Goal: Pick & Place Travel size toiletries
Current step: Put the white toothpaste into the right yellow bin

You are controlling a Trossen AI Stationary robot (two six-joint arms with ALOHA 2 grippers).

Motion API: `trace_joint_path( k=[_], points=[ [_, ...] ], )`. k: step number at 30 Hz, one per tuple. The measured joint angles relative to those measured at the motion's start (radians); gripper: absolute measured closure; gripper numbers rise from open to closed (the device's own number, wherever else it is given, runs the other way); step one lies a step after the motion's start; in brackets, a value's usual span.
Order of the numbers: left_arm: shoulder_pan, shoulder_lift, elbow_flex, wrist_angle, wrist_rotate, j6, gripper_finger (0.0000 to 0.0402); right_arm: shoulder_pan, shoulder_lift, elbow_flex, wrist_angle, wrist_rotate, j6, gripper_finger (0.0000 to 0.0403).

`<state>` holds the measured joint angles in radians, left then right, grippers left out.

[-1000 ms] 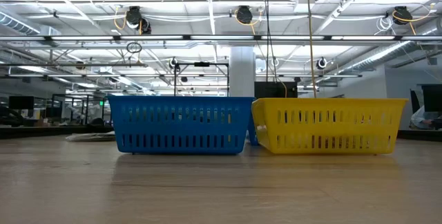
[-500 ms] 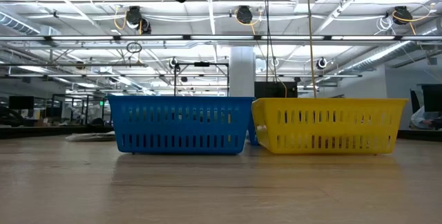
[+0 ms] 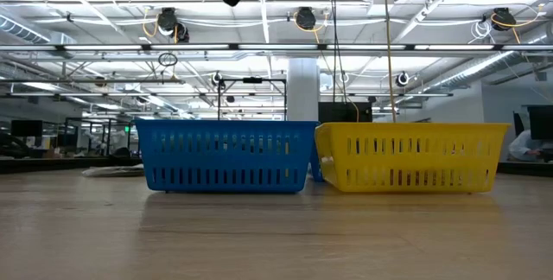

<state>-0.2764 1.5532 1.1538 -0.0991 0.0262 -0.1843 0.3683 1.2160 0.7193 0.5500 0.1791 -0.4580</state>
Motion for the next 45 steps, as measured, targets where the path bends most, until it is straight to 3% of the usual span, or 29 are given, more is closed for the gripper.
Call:
trace_joint_path(
  k=[13, 25, 28, 37, 45],
  points=[
    [0.054, 0.0, 0.0, 0.039, 0.081, 0.034, 0.0361, 0.0, 0.0, 0.0, 0.015, 0.0, -0.01, 0.0274],
    [0.069, 0.0, 0.0, 0.042, 0.106, 0.044, 0.0361, 0.0, 0.0, 0.0, 0.059, -0.001, -0.062, 0.0393],
    [0.069, 0.0, 0.0, 0.042, 0.107, 0.044, 0.0359, 0.0, 0.0, 0.0, 0.055, -0.001, -0.067, 0.0398],
    [0.069, 0.0, 0.0, 0.042, 0.079, 0.07, 0.0291, 0.0, 0.0, 0.0, 0.051, 0.008, -0.062, 0.0402],
    [0.069, 0.0, 0.0, 0.017, 0.077, 0.033, 0.0261, 0.0, -0.029, 0.0, -0.019, 0.084, -0.056, 0.0403]
  ],
)
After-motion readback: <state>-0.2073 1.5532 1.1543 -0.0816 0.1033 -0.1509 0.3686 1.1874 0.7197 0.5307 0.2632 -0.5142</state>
